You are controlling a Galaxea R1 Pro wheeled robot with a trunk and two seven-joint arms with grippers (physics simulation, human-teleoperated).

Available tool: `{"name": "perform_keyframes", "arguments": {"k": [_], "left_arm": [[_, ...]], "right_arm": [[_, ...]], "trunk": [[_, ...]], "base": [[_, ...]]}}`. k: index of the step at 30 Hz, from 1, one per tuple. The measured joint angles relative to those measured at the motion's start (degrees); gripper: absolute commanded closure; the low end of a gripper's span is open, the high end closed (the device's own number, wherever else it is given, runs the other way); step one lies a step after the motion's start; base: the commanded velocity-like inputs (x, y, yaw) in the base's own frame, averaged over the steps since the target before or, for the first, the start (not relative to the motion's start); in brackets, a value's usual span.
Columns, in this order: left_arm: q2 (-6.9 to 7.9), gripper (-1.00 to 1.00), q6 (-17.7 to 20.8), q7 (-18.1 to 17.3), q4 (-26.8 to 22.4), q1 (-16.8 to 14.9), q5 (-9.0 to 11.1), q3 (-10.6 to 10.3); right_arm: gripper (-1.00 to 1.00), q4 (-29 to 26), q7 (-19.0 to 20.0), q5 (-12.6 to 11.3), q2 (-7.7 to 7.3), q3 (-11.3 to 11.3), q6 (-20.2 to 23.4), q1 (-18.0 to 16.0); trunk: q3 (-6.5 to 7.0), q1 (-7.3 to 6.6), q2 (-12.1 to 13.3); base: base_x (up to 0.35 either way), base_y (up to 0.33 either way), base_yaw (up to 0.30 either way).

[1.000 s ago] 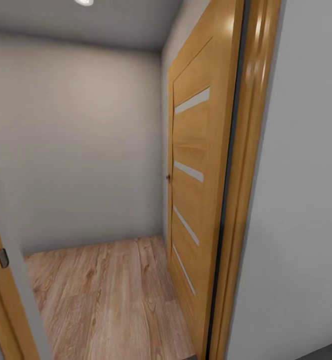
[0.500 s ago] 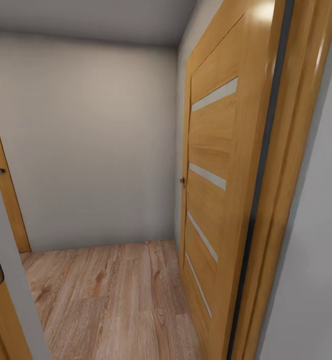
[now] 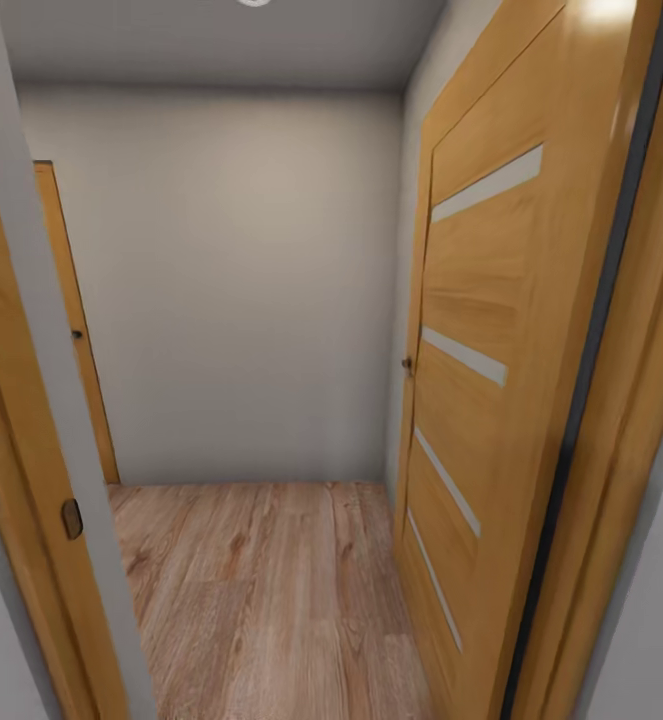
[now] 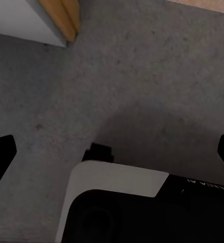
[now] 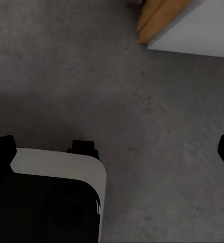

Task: Move the two storage containers from the living room to the garage. In the garage, place one container on the floor and stack the other container on top of it (either order is fine).

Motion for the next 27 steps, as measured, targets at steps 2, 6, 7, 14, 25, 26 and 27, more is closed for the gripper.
{"name": "perform_keyframes", "arguments": {"k": [2, 6, 7, 14, 25, 26, 27], "left_arm": [[-0.02, -1.0, 0.0, 0.0, 0.0, 0.0, 0.0, 0.0], [-0.07, -1.0, 0.0, -0.1, 0.1, 0.0, 0.1, 0.0], [-0.05, -1.0, 0.0, -0.1, 0.1, 0.0, 0.1, 0.0], [-0.21, -1.0, 0.1, 0.2, 0.2, 0.0, 0.1, -0.1], [-0.3, -1.0, 0.7, -0.3, 0.2, 0.0, -0.3, -0.2], [-0.32, -1.0, 0.7, -0.3, 0.2, 0.0, -0.3, -0.2], [-0.35, -1.0, 0.7, -0.2, 0.2, 0.0, -0.3, -0.2]], "right_arm": [[-1.0, 0.0, 0.0, 0.0, 0.0, 0.0, 0.0, 0.0], [-1.0, 0.0, 0.0, 0.0, 0.0, 0.0, 0.0, 0.0], [-1.0, 0.0, 0.0, 0.0, 0.0, 0.0, 0.0, 0.0], [-1.0, 0.2, 0.0, -0.3, 0.01, -0.1, -0.5, 0.0], [-1.0, 0.3, 0.0, -0.4, -0.1, -0.2, -0.5, 0.0], [-1.0, 0.3, 0.0, -0.4, -0.1, -0.2, -0.5, 0.0], [-1.0, 0.3, 0.0, -0.4, -0.1, -0.1, -0.4, 0.0]], "trunk": [[0.0, 0.0, 0.0], [0.0, 0.0, 0.0], [0.0, 0.0, 0.0], [0.0, 0.0, 0.0], [0.0, 0.0, 0.0], [0.0, 0.0, 0.0], [0.0, 0.0, 0.0]], "base": [[0.0, 0.0, 0.275], [0.0, 0.0, 0.271], [0.0, 0.0, 0.224], [0.0, 0.0, 0.052], [0.0, 0.0, 0.001], [0.0, 0.0, 0.0], [0.0, 0.0, 0.0]]}}
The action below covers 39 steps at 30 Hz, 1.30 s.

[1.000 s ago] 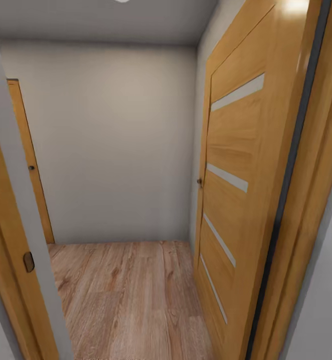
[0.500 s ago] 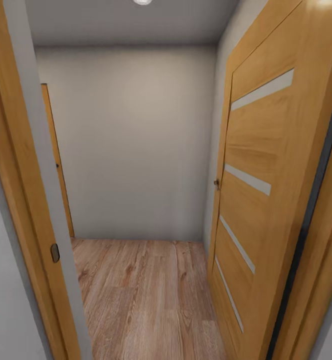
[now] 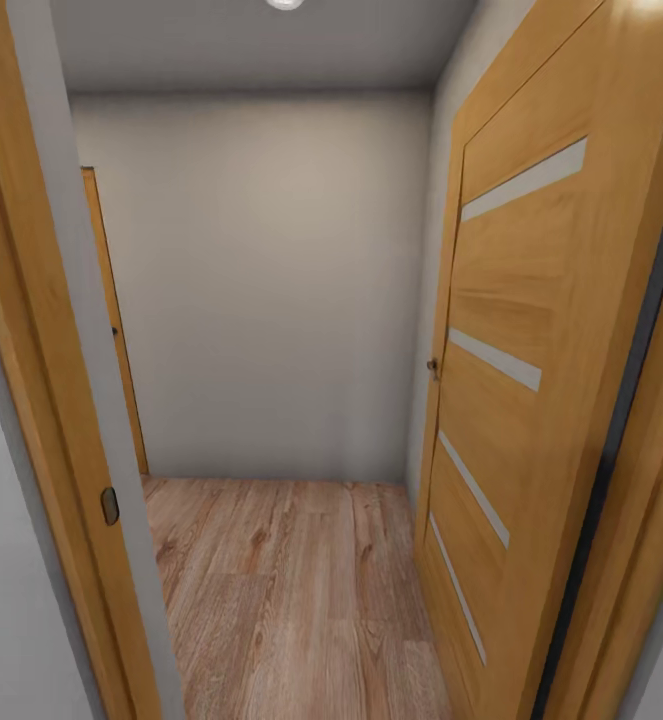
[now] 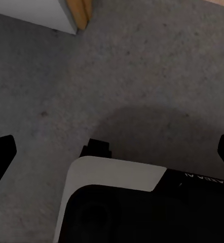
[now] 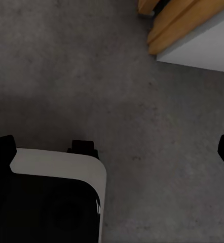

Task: Move the two storage containers from the living room to the garage. In the garage, place one container on the floor and stack the other container on top of it (either order is fine).

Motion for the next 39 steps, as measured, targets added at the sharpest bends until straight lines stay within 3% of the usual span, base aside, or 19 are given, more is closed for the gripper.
{"name": "perform_keyframes", "arguments": {"k": [7, 26, 39], "left_arm": [[-0.05, -1.0, 0.1, 0.0, 0.0, 0.0, 0.0, 0.0], [0.0, -1.0, 0.3, 0.0, 0.0, 0.0, 0.1, 0.0], [-0.02, -1.0, -0.3, 0.0, 0.0, 0.0, 0.1, 0.0]], "right_arm": [[-1.0, 0.0, 0.0, 0.0, 0.0, 0.0, 0.0, 0.0], [-1.0, 0.3, 0.0, 0.0, -0.01, 0.1, 0.4, 0.0], [-1.0, 0.2, 0.0, 0.0, 0.0, 0.1, 0.3, 0.0]], "trunk": [[0.0, -0.02, 0.0], [0.0, -0.03, 0.0], [0.0, 0.0, 0.0]], "base": [[0.058, 0.0, 0.0], [0.294, -0.005, 0.0], [0.025, -0.003, 0.0]]}}
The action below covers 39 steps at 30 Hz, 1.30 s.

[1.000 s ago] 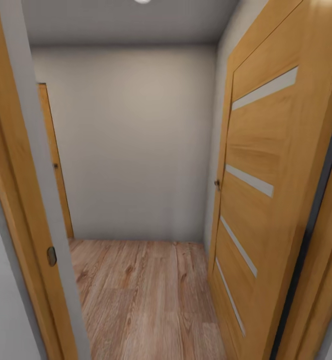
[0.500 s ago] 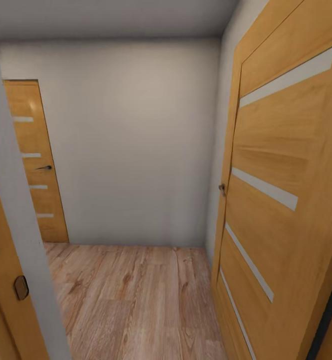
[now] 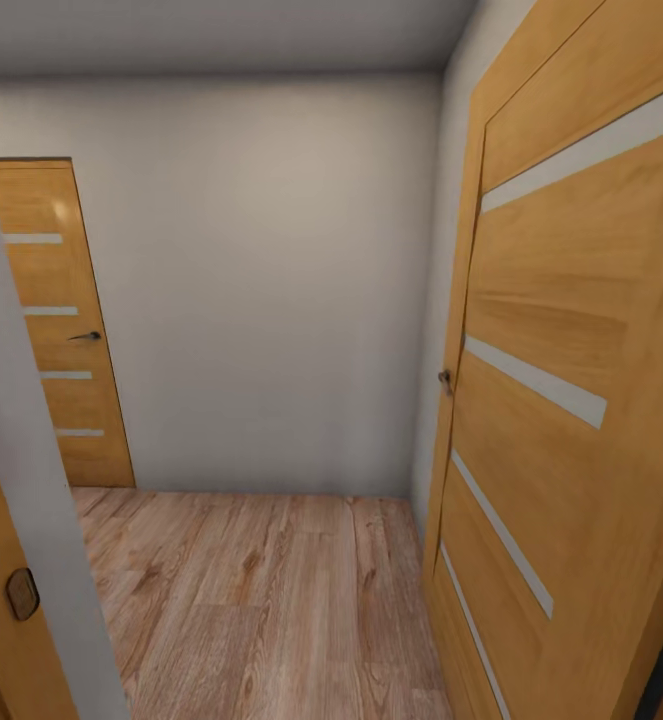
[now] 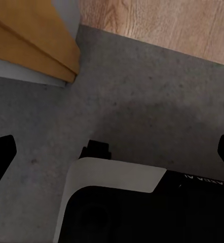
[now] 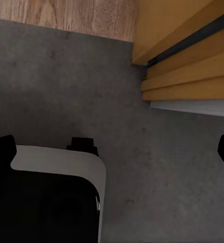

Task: Move the two storage containers from the living room to the garage. In the garage, place one container on the floor and stack the other container on top of it (either order is fine).

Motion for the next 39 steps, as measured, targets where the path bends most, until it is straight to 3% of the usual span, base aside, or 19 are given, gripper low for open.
{"name": "perform_keyframes", "arguments": {"k": [17, 39], "left_arm": [[0.12, -1.0, -0.2, 0.1, 0.0, 0.0, 0.2, 0.0], [0.18, -1.0, 0.4, 0.1, 0.0, 0.0, 0.3, 0.0]], "right_arm": [[-1.0, 0.0, 0.0, 0.0, -0.08, 0.0, 0.0, 0.0], [-1.0, 0.0, 0.0, 0.1, -0.09, 0.1, 0.1, 0.0]], "trunk": [[0.0, 0.0, 0.0], [0.0, -0.04, 0.0]], "base": [[0.0, -0.067, 0.0], [0.306, 0.0, 0.0]]}}
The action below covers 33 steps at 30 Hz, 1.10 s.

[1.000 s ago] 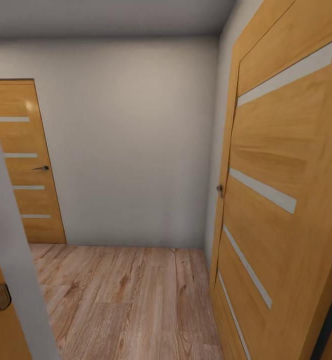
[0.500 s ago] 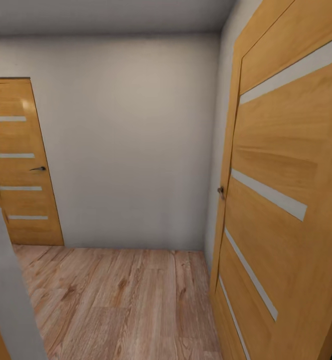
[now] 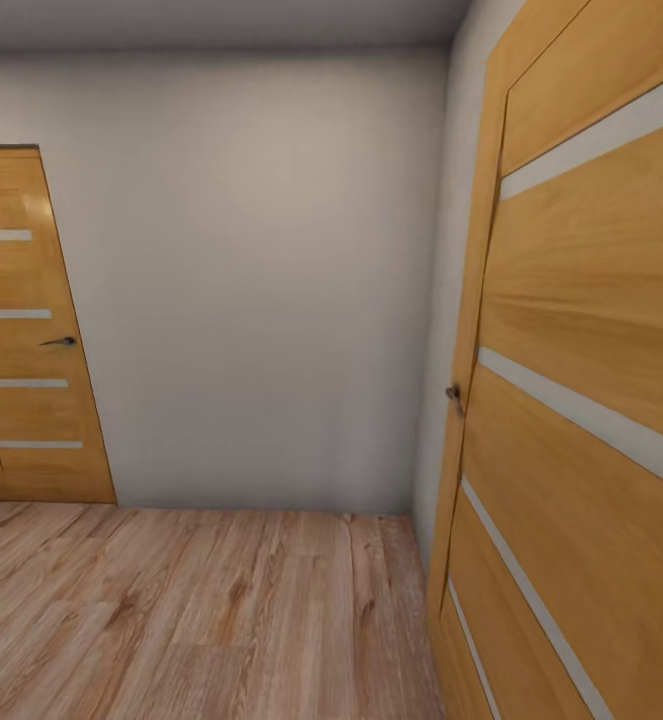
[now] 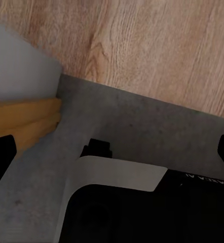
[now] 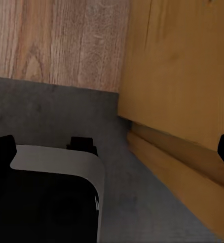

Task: Move the two storage containers from the living room to the garage. In the garage, place one container on the floor and stack the other container on top of it (either order is fine).

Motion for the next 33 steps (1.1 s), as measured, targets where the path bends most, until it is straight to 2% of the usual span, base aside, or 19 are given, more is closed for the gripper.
{"name": "perform_keyframes", "arguments": {"k": [7, 12, 20, 33], "left_arm": [[0.09, -1.0, -0.1, 0.0, 0.0, 0.0, 0.0, 0.0], [0.13, -1.0, -0.2, 0.0, 0.0, 0.0, 0.1, 0.0], [0.13, -1.0, -0.2, 0.0, 0.0, 0.0, 0.1, 0.0], [0.12, -1.0, -0.2, 0.0, 0.0, 0.0, 0.1, 0.0]], "right_arm": [[-1.0, 0.0, 0.0, 0.0, 0.0, 0.0, 0.0, 0.0], [-1.0, -0.1, 0.1, 0.0, 0.04, 0.0, 0.0, 0.0], [-1.0, -0.1, 0.0, 0.0, 0.01, 0.0, -0.1, 0.0], [-1.0, -0.1, 0.0, 0.0, 0.0, 0.1, 0.0, 0.0]], "trunk": [[0.0, 0.02, 0.0], [0.0, 0.04, 0.0], [0.0, 0.04, 0.0], [0.0, 0.04, 0.0]], "base": [[0.152, 0.0, 0.0], [0.01, 0.0, 0.002], [0.001, 0.0, 0.15], [0.0, 0.0, 0.01]]}}
